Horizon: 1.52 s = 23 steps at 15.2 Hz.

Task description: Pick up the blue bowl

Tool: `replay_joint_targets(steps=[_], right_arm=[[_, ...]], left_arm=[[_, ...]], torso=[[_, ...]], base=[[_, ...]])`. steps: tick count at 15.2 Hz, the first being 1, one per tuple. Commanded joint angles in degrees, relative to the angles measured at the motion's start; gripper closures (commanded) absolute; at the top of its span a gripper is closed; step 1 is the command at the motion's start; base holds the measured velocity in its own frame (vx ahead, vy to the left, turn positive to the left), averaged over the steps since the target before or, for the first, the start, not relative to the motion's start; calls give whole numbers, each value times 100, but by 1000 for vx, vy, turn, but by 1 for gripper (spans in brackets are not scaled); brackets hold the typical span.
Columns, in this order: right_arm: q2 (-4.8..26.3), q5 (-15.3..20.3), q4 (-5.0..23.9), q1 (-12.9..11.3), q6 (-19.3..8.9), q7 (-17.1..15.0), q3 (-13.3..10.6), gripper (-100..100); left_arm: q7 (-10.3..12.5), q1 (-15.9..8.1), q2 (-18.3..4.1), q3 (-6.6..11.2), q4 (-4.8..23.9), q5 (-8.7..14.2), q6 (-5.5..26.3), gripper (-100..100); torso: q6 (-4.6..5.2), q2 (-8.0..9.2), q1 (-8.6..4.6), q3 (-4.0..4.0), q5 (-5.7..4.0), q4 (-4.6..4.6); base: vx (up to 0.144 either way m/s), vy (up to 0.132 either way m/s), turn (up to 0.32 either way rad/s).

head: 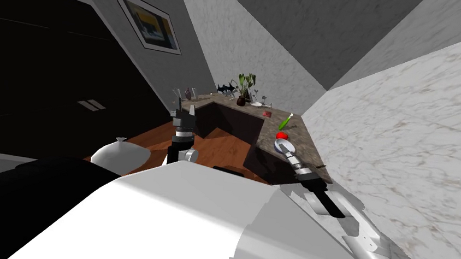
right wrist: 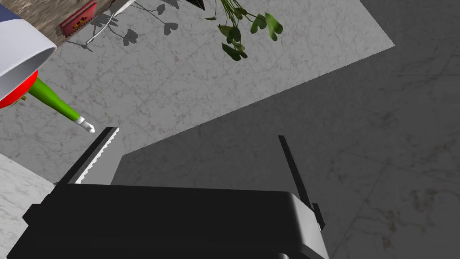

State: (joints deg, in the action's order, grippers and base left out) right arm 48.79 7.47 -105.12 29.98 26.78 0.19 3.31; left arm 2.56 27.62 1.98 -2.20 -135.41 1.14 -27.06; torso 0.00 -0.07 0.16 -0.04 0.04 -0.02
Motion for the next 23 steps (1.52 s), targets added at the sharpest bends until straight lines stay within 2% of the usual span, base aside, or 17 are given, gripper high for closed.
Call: replay_joint_targets(steps=[1, 3, 4, 6, 7, 9, 10, 12, 13, 15, 16, 18, 19, 20, 21, 23], right_arm=[[286, 134, 215, 38, 24, 92, 7, -100], [499, 134, 215, 38, 24, 92, 7, -100], [654, 256, 420, 73, 62, 173, 3, -100], [863, 256, 420, 73, 62, 173, 3, -100], [1019, 381, 620, 116, 102, 254, -11, -100], [1220, 381, 620, 116, 102, 254, -11, -100], [1384, 509, 816, 166, 144, 336, -33, -100], [1571, 509, 816, 166, 144, 336, -33, -100], [1719, 640, 1005, 225, 188, 417, -65, -100], [1912, 640, 1005, 225, 188, 417, -65, -100], [2087, 773, 1187, 292, 234, 497, -106, -100], [2243, 773, 1187, 292, 234, 497, -106, -100], [2455, 908, 1361, 366, 282, 577, -156, -100], [2562, 908, 1361, 366, 282, 577, -156, -100], [2709, 1043, 1515, 447, 331, 655, -216, -100], [2868, 1043, 1528, 447, 331, 655, -216, -100]], left_arm=[[0, 0, 0, 0, 0, 0, 0, 0], [0, 0, 0, 0, 0, 0, 0, 0], [0, 0, 0, 0, 0, 0, 0, 0], [0, 0, 0, 0, 0, 0, 0, 0], [0, 0, 0, 0, 0, 0, 0, 0], [0, 0, 0, 0, 0, 0, 0, 0], [0, 0, 0, 0, 0, 0, 0, 0], [0, 0, 0, 0, 0, 0, 0, 0], [0, 0, 0, 0, 0, 0, 0, 0], [0, 0, 0, 0, 0, 0, 0, 0], [0, 0, 0, 0, 0, 0, 0, 0], [0, 0, 0, 0, 0, 0, 0, 0], [0, 0, 0, 0, 0, 0, 0, 0], [0, 0, 0, 0, 0, 0, 0, 0], [0, 0, 0, 0, 0, 0, 0, 0], [0, 0, 0, 0, 0, 0, 0, 0]], torso=[[0, 0, 0, 0, 0, 0], [-2, 0, 0, 0, 0, 0], [0, 1, -2, 1, 0, 0], [-1, 0, 2, 0, 0, 0], [0, -1, -1, 0, 0, 0], [-1, -3, 2, -2, 0, -1], [0, -3, -2, -1, 0, 0], [-2, -3, -1, -2, -1, -1], [-1, -2, -3, -1, 0, 0], [-1, -4, -1, -2, 0, -1], [0, -4, -2, -2, 0, -1], [-2, -6, -1, -3, 0, -1], [-1, -4, -3, -3, -1, -1], [-2, -6, -2, -3, 0, -1], [-1, -7, 0, -4, 0, -2], [-1, -11, 2, -7, 0, -3]], base=[[17, 40, 72], [13, 36, 63], [14, 43, 87], [19, 37, 59], [22, 44, 80], [25, 36, 56], [26, 32, 95], [22, 31, 65], [26, 34, 90], [27, 32, 57], [28, 35, 82], [27, 29, 69], [31, 31, 84], [37, 36, 91], [47, 40, 126], [40, 35, 68]])
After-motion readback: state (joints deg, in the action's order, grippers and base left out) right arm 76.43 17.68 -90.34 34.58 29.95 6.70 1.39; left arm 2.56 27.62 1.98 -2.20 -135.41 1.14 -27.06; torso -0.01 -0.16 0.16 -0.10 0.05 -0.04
